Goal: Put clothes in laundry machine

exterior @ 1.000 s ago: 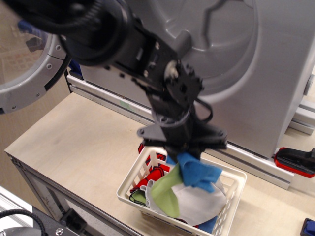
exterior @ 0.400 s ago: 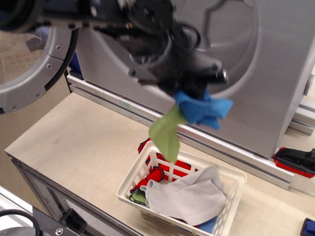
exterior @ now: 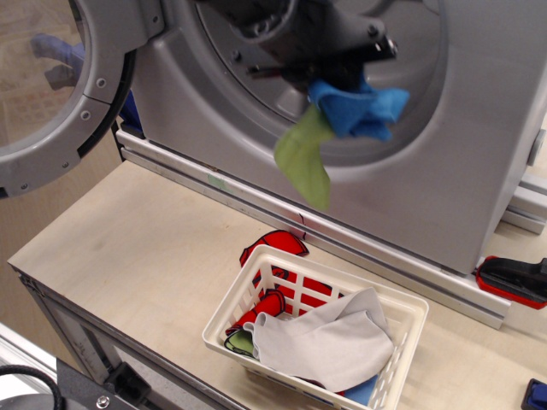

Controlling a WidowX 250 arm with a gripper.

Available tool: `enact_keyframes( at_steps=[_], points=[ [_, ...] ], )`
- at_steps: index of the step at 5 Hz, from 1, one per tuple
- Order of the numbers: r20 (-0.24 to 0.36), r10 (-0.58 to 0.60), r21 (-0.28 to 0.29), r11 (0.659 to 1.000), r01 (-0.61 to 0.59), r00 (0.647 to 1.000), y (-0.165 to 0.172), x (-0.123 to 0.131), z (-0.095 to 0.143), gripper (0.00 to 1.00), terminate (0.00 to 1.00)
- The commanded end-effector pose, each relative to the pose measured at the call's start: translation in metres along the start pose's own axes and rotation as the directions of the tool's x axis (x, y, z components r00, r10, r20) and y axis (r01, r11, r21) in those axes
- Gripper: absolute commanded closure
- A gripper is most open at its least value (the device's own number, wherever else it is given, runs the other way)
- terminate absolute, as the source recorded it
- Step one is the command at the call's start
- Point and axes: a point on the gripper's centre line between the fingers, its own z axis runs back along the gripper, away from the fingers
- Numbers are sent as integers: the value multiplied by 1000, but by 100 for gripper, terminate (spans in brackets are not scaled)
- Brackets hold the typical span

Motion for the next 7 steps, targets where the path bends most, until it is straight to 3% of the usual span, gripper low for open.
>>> enact_keyframes(
  at_steps=[1, 3, 6, 7],
  points=[
    [99, 32, 61, 997, -38, 995, 27, 39, 1, 100, 0],
    [170, 34, 95, 994, -51, 985, 20, 61, -27, 100, 0],
    [153, 57, 152, 985, -81, 987, 11, 85, -60, 100, 0],
    [147, 89, 126, 986, -108, 985, 12, 81, -54, 0, 0]
  ],
)
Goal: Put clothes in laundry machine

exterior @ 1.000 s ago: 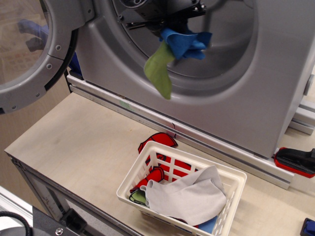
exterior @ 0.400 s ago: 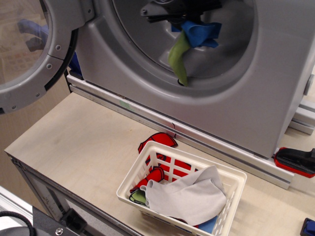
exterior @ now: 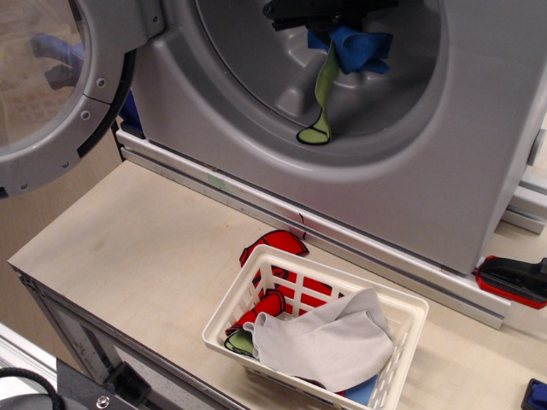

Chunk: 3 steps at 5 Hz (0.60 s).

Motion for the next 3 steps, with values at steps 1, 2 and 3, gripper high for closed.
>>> enact_keyframes(
  at_steps=[1, 2, 3],
  points=[
    [24, 30, -71, 997, -28, 999, 0, 5, 33, 0, 0],
    [-43, 15, -78, 997, -19, 999, 10, -8, 44, 0, 0],
    [-102, -43, -93, 995, 33, 994, 23, -34, 62, 0, 0]
  ],
)
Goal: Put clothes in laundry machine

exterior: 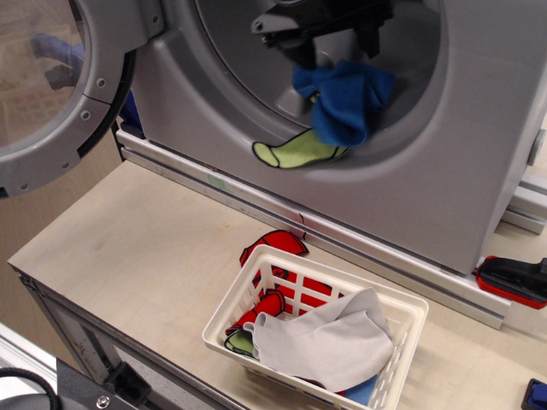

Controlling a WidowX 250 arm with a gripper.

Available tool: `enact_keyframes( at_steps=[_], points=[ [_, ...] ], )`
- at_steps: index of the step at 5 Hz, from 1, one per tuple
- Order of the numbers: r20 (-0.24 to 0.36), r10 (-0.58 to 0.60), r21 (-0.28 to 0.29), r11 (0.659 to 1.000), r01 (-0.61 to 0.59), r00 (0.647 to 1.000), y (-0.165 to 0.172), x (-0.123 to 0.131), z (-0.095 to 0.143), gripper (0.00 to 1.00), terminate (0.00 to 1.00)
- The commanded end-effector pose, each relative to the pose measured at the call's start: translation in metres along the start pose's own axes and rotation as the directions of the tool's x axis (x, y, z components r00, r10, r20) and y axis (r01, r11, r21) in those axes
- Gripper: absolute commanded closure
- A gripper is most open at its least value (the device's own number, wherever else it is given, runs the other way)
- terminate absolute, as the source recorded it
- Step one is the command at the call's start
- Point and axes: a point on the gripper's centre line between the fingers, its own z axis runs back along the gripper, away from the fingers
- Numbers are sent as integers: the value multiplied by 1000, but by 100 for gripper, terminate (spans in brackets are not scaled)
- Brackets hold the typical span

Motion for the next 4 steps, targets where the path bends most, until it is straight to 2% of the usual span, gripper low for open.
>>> enact_keyframes(
  at_steps=[1, 2, 3, 4],
  points=[
    [-47, -108, -41, 994, 106, 993, 16, -36, 55, 0, 0],
    [-70, -146, -62, 988, 142, 987, 23, -53, 69, 0, 0],
    [-123, -175, -72, 983, 167, 977, 29, -70, 78, 0, 0],
    [-199, -203, -41, 979, 199, 959, 32, -91, 82, 0, 100]
  ],
)
